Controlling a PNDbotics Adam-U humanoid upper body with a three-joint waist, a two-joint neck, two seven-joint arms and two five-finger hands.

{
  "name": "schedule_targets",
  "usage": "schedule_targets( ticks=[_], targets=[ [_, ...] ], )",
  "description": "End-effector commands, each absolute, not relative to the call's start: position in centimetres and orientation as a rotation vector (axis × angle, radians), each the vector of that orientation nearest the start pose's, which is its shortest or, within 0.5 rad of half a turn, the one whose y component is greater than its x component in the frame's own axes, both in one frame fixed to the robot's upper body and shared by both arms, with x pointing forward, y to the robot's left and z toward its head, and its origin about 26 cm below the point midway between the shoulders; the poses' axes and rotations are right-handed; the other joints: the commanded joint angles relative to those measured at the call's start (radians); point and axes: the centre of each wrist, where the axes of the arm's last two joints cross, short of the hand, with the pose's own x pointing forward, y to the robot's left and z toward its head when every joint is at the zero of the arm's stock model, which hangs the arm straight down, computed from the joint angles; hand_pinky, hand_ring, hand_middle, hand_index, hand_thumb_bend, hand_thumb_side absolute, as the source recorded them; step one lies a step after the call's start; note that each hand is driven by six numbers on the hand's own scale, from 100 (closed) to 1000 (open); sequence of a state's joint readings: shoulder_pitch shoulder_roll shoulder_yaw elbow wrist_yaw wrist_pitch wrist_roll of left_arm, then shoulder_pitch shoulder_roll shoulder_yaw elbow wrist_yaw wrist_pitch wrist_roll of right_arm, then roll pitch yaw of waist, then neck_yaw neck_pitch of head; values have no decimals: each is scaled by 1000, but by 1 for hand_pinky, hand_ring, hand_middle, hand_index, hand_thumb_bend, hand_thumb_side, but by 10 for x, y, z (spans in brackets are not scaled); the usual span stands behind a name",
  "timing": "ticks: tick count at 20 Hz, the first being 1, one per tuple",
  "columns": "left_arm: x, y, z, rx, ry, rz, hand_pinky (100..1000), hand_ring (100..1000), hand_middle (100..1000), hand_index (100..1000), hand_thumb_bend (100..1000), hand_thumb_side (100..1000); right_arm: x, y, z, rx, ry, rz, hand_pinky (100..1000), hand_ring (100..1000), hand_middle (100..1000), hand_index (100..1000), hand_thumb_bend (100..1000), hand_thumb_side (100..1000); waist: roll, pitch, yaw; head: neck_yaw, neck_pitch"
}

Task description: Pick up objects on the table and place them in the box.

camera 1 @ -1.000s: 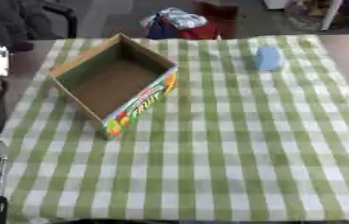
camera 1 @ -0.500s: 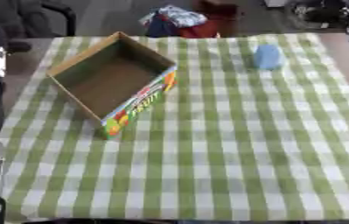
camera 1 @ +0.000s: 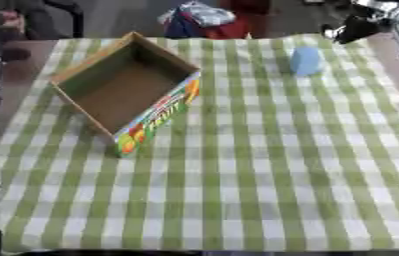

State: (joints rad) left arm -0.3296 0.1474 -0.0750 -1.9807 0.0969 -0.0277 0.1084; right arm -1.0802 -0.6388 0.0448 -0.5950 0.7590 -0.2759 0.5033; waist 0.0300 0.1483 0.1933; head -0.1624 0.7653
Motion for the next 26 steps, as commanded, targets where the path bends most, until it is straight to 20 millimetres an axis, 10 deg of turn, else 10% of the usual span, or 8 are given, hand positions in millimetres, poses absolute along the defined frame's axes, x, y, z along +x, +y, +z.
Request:
schedule_targets(
  ticks=[1,26],
  targets=[
    [302,209,199,-125,-2345,-110,638,709,664,838,197,364,480,-400,253,-855,-1183,1400,892,999,1000,1000,274,230,0,-8,3,-10,5],
    [304,206,209,-144,-2375,-138,636,709,662,840,204,369,461,-441,256,-1067,-1100,1370,919,992,958,1000,264,174,23,59,82,-105,-60]
  ],
)
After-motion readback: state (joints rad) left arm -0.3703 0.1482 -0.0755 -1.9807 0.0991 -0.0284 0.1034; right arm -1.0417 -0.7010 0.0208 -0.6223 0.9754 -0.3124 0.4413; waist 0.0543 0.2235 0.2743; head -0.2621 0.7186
